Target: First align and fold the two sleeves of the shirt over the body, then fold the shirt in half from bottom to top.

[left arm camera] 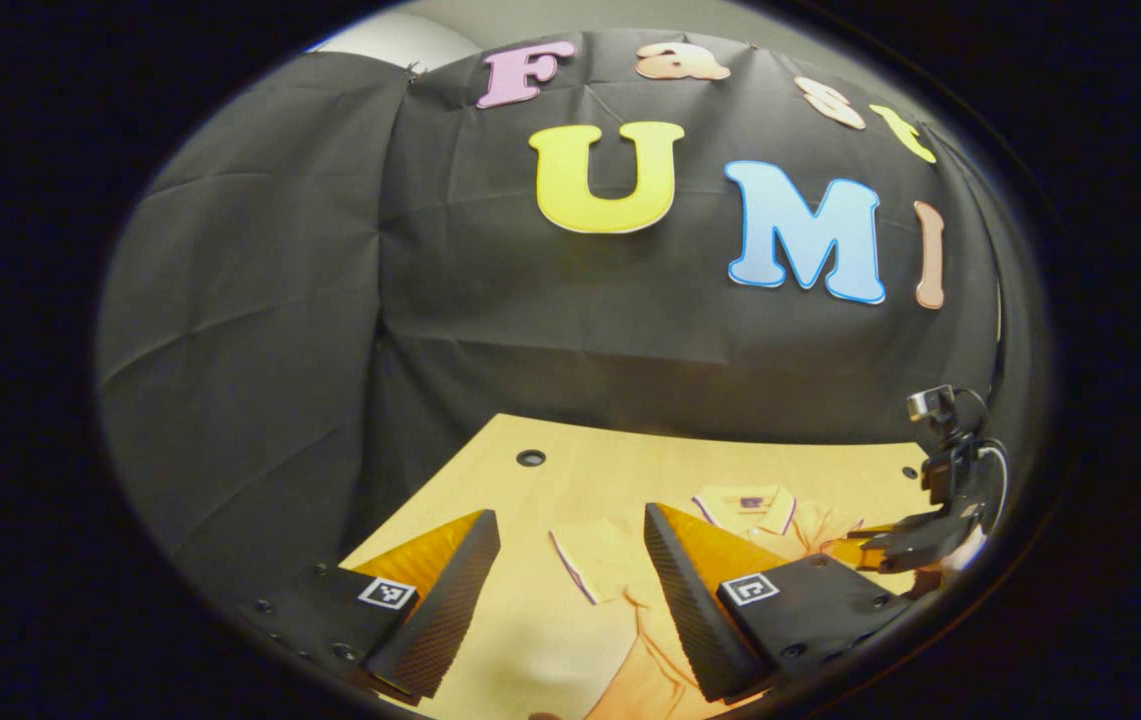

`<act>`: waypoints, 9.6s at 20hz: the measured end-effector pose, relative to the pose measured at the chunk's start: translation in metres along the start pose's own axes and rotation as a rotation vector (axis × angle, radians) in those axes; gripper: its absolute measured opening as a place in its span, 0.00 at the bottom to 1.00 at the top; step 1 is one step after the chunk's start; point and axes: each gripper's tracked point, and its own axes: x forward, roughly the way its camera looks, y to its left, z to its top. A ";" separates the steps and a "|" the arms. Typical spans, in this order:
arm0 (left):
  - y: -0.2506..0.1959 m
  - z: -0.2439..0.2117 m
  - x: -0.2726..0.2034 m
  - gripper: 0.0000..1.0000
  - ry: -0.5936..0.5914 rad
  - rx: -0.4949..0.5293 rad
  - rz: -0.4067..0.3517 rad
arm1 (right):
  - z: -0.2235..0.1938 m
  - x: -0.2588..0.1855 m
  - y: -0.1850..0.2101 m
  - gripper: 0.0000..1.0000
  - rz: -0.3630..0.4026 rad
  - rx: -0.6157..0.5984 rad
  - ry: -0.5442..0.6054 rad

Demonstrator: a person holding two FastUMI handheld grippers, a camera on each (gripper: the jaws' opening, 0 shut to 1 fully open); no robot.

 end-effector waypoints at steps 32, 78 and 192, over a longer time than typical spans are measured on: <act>-0.005 -0.226 0.185 0.77 0.416 -0.003 0.066 | -0.063 -0.111 -0.077 0.28 -0.173 0.191 0.041; -0.176 -0.188 0.109 0.65 0.394 0.255 -0.338 | -0.120 -0.132 -0.080 0.28 -0.163 0.320 0.077; -0.179 -0.139 0.393 0.06 0.458 0.110 -0.277 | 0.125 0.143 -0.132 0.02 -0.108 0.202 0.030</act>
